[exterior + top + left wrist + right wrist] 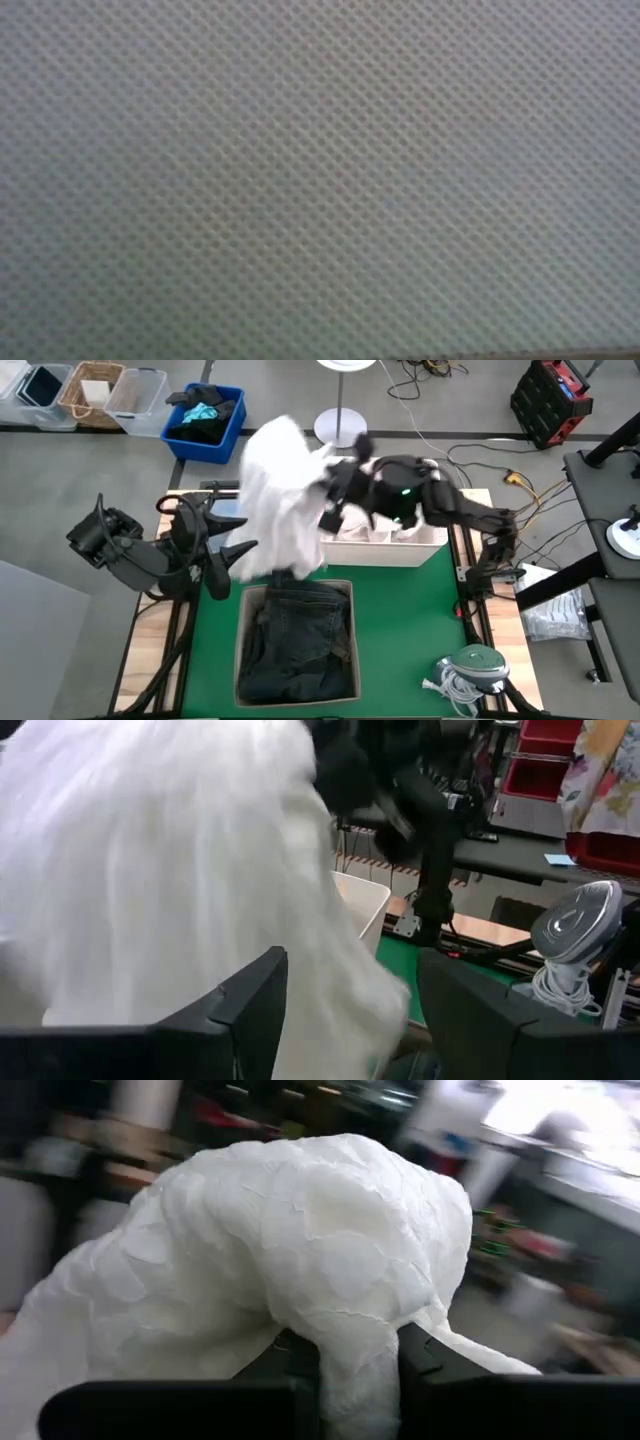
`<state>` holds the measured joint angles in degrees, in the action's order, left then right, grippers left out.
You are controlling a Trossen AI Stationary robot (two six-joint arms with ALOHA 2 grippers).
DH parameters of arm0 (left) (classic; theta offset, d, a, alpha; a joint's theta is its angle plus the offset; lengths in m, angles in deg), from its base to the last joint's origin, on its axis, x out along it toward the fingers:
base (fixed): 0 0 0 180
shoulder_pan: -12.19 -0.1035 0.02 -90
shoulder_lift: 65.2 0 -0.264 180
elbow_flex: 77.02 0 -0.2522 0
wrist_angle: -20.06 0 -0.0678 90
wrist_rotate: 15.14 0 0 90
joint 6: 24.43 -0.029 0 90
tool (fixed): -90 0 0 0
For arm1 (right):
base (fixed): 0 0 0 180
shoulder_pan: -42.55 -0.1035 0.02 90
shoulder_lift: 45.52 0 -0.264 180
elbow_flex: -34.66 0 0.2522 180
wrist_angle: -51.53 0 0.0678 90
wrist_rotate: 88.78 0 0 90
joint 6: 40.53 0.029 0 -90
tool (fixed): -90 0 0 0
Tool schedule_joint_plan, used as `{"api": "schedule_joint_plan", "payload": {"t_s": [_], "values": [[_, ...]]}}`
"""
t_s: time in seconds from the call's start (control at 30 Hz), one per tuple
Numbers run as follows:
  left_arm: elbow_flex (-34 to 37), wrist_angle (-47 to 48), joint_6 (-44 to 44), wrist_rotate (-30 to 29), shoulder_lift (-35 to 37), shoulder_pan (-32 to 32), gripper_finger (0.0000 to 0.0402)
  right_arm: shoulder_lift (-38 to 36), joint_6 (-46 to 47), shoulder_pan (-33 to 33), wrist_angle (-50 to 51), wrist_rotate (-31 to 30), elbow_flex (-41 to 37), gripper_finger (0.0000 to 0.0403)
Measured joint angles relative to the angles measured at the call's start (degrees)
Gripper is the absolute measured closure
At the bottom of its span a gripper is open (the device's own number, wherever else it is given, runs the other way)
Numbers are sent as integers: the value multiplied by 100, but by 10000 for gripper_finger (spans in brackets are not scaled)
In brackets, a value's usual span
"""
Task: Sort clothes
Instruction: Put the white dress into the white laundry organizer
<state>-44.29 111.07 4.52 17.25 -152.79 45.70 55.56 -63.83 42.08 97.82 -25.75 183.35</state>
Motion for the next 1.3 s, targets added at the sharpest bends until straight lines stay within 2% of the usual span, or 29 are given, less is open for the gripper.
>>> {"api": "schedule_joint_plan", "payload": {"t_s": [0.17,0.27,0.4,0.57,0.67,0.8,0.87,0.97,1.13,1.3], "values": [[0,49,-18,-35,85,-2,201,-438,-771,13,202,-1655,2,361],[0,55,-34,-41,97,-29,201,-617,-1332,96,300,-2349,7,361],[4,57,-110,-65,56,-70,201,-748,-1316,362,882,-2565,11,361],[4,54,-14,-464,-7,-81,201,-790,-280,930,2459,-2511,9,361],[4,55,101,-491,-63,-81,201,-796,611,1380,3741,-2039,9,361],[4,55,157,-490,-167,-81,201,-760,1810,2048,5038,-358,-1,361],[4,54,163,-489,-222,-81,201,-713,2149,2323,5387,256,-29,361],[4,49,175,-489,-309,-81,201,-604,2370,2496,5602,377,-116,361],[4,-158,169,-488,-396,-81,201,-476,2231,2648,5264,411,-423,361],[4,-368,163,-490,-400,-81,201,-321,2132,2739,4706,1053,-1052,360]]}}
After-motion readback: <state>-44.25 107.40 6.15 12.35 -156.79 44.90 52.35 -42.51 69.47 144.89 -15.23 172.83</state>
